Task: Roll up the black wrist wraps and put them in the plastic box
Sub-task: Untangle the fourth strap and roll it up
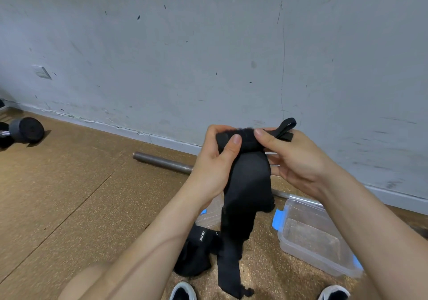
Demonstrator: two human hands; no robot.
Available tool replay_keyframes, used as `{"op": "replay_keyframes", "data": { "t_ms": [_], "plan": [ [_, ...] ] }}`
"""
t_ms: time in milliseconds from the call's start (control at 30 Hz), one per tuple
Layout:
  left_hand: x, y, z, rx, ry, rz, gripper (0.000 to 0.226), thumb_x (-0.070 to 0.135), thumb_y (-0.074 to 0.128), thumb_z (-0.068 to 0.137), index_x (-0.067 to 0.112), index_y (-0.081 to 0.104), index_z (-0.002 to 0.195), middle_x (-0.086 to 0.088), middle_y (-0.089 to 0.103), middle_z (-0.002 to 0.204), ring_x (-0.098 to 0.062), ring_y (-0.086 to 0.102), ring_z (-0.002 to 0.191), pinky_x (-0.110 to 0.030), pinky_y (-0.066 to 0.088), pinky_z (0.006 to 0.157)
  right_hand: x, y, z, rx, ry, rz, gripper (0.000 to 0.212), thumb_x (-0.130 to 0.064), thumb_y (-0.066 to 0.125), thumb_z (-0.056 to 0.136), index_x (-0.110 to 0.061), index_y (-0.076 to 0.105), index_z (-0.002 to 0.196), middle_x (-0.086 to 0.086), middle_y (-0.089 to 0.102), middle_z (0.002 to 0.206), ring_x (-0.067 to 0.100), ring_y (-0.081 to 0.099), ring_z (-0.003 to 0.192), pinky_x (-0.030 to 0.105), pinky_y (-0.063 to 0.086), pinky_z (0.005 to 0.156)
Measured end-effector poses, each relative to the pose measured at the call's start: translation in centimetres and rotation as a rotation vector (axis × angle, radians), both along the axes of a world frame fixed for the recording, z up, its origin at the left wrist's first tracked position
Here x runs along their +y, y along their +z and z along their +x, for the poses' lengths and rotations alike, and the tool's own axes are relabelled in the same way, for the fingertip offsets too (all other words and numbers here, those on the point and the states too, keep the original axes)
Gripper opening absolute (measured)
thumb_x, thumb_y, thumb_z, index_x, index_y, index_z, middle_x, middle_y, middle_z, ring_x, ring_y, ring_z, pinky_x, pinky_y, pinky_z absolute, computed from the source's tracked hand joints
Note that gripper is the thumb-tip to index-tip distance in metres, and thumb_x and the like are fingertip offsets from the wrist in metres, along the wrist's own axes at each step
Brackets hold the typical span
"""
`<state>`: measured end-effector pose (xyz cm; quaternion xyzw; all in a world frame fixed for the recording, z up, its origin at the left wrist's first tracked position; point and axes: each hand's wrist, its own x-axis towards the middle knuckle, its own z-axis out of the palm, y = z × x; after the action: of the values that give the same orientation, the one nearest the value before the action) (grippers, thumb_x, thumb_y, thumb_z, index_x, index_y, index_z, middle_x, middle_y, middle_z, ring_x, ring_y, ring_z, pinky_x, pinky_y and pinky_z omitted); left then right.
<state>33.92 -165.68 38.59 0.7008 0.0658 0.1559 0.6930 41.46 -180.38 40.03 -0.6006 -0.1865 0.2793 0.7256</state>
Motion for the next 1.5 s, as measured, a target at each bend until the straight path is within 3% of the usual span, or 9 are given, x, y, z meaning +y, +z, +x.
{"op": "replay_keyframes", "data": {
  "t_ms": [267, 367, 467, 667, 833, 1000, 1133, 1267, 1500],
  "plan": [
    [-0.5, 0.4, 0.0, -0.042, -0.053, -0.210, 0.020, 0.014, 0.058, 0.096, 0.019, 0.049, 0.113, -0.002, 0.067, 0.084, -0.010, 0.066, 0.075, -0.023, 0.053, 0.063, 0.5, -0.8, 0.0, -0.043, -0.140, 0.037, 0.022, 0.002, 0.062, 0.091, -0.004, 0.069, 0.110, 0.013, 0.073, 0.092, 0.026, 0.071, 0.089, 0.034, 0.060, 0.078],
    [-0.8, 0.3, 0.5, 0.006, 0.010, -0.408, 0.027, 0.034, 0.062, 0.089, 0.018, 0.056, 0.110, -0.001, 0.071, 0.083, -0.014, 0.067, 0.079, -0.030, 0.056, 0.069, 0.7, -0.5, -0.4, -0.209, -0.187, -0.018, 0.028, 0.005, 0.068, 0.085, -0.015, 0.072, 0.103, 0.004, 0.070, 0.092, 0.021, 0.069, 0.087, 0.040, 0.059, 0.084],
    [-0.7, 0.2, 0.7, 0.032, 0.075, -0.577, 0.020, 0.031, 0.065, 0.089, 0.014, 0.060, 0.098, -0.004, 0.069, 0.079, -0.017, 0.067, 0.074, -0.035, 0.056, 0.071, 0.8, -0.5, -1.1, -0.368, -0.152, -0.065, 0.038, 0.011, 0.071, 0.080, -0.024, 0.071, 0.093, -0.017, 0.069, 0.080, 0.006, 0.066, 0.081, 0.026, 0.057, 0.079],
    [1.5, 1.2, 0.3, 0.116, -0.076, -0.179, 0.046, 0.020, 0.086, 0.069, 0.013, 0.066, 0.110, -0.008, 0.074, 0.098, -0.022, 0.071, 0.091, -0.035, 0.058, 0.080, 0.5, -0.4, -1.0, -0.313, -0.202, -0.019, 0.041, 0.007, 0.077, 0.075, -0.022, 0.070, 0.102, -0.010, 0.072, 0.081, 0.012, 0.071, 0.082, 0.030, 0.059, 0.076],
    [1.0, 1.5, 0.2, -0.065, 0.099, -0.267, 0.031, 0.024, 0.076, 0.072, 0.016, 0.072, 0.102, -0.006, 0.076, 0.098, -0.021, 0.072, 0.095, -0.035, 0.058, 0.084, 1.6, -0.8, -1.7, 0.002, -0.243, 0.081, 0.056, -0.023, 0.079, 0.072, -0.014, 0.053, 0.120, 0.005, 0.076, 0.094, 0.018, 0.075, 0.084, 0.032, 0.060, 0.069],
    [0.4, 1.1, 0.5, -0.116, 0.225, -0.276, 0.009, 0.019, 0.065, 0.094, 0.017, 0.066, 0.102, -0.001, 0.073, 0.093, -0.016, 0.069, 0.089, -0.034, 0.057, 0.081, 2.5, -1.6, -2.5, -0.201, -0.260, -0.135, 0.045, -0.023, 0.083, 0.076, -0.020, 0.051, 0.107, 0.003, 0.073, 0.102, 0.021, 0.074, 0.081, 0.038, 0.060, 0.064],
    [-0.2, 0.5, 0.7, -0.123, 0.403, -0.252, 0.010, 0.029, 0.066, 0.095, 0.021, 0.061, 0.097, -0.008, 0.070, 0.099, -0.017, 0.066, 0.090, -0.040, 0.054, 0.086, 3.3, -2.1, -3.4, -0.486, -0.346, -0.282, 0.026, -0.026, 0.080, 0.081, -0.023, 0.062, 0.101, -0.009, 0.070, 0.097, 0.008, 0.069, 0.089, 0.036, 0.059, 0.079],
    [-0.8, 0.5, 0.8, -0.164, 0.589, -0.154, 0.014, 0.032, 0.068, 0.093, 0.024, 0.056, 0.091, 0.002, 0.064, 0.093, -0.006, 0.059, 0.085, -0.025, 0.049, 0.079, 3.7, -2.1, -4.5, -0.567, -0.345, -0.307, 0.017, -0.028, 0.071, 0.088, -0.022, 0.066, 0.103, -0.012, 0.070, 0.089, 0.002, 0.065, 0.085, 0.032, 0.055, 0.078],
    [0.7, 1.1, 0.6, -0.036, 0.175, 0.017, 0.016, 0.025, 0.067, 0.093, 0.024, 0.060, 0.108, 0.007, 0.069, 0.095, -0.005, 0.066, 0.087, -0.027, 0.056, 0.080, 3.0, -1.8, -2.6, -0.515, -0.403, -0.306, 0.016, -0.015, 0.065, 0.092, -0.029, 0.072, 0.090, -0.012, 0.075, 0.085, 0.007, 0.070, 0.086, 0.039, 0.058, 0.082]
  ]
}}
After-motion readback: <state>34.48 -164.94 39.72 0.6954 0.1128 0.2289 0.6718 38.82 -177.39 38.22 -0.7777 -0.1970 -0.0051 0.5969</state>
